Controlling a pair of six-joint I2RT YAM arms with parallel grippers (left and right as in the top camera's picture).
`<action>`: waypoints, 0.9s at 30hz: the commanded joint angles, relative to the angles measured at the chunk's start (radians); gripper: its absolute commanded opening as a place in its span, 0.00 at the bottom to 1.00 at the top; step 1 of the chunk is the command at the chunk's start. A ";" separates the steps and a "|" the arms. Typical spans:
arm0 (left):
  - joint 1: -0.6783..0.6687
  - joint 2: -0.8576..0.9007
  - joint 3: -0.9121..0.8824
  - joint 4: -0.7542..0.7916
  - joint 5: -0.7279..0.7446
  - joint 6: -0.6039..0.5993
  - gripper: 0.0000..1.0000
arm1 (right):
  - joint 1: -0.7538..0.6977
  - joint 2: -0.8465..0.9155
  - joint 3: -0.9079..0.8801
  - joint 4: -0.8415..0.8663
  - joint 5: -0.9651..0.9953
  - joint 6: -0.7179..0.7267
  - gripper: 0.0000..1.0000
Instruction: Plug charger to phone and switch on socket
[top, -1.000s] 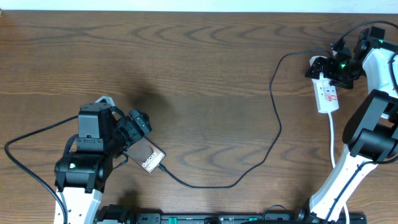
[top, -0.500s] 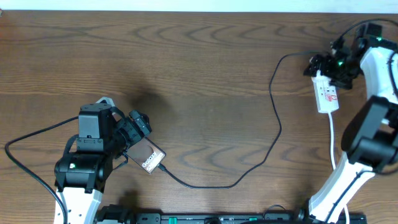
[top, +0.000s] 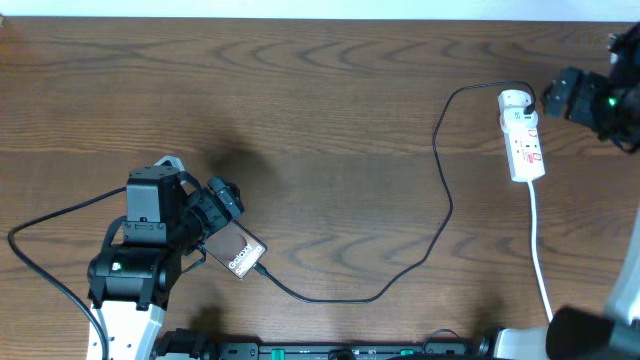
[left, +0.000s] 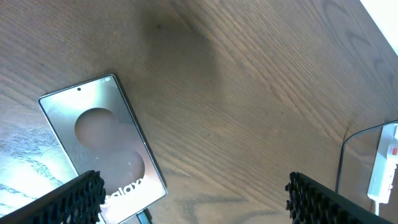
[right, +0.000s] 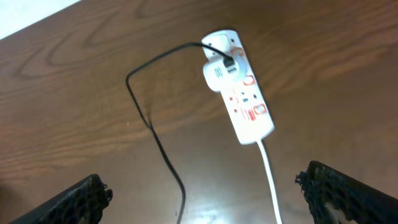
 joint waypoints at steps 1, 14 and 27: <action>-0.001 -0.005 0.020 -0.002 0.008 0.021 0.92 | 0.001 -0.086 0.007 -0.036 0.063 0.023 0.99; -0.001 -0.005 0.020 -0.002 0.008 0.021 0.92 | 0.001 -0.234 0.006 -0.116 0.068 0.023 0.99; -0.001 -0.005 0.020 -0.002 0.008 0.021 0.92 | 0.001 -0.233 0.006 -0.117 0.068 0.023 0.99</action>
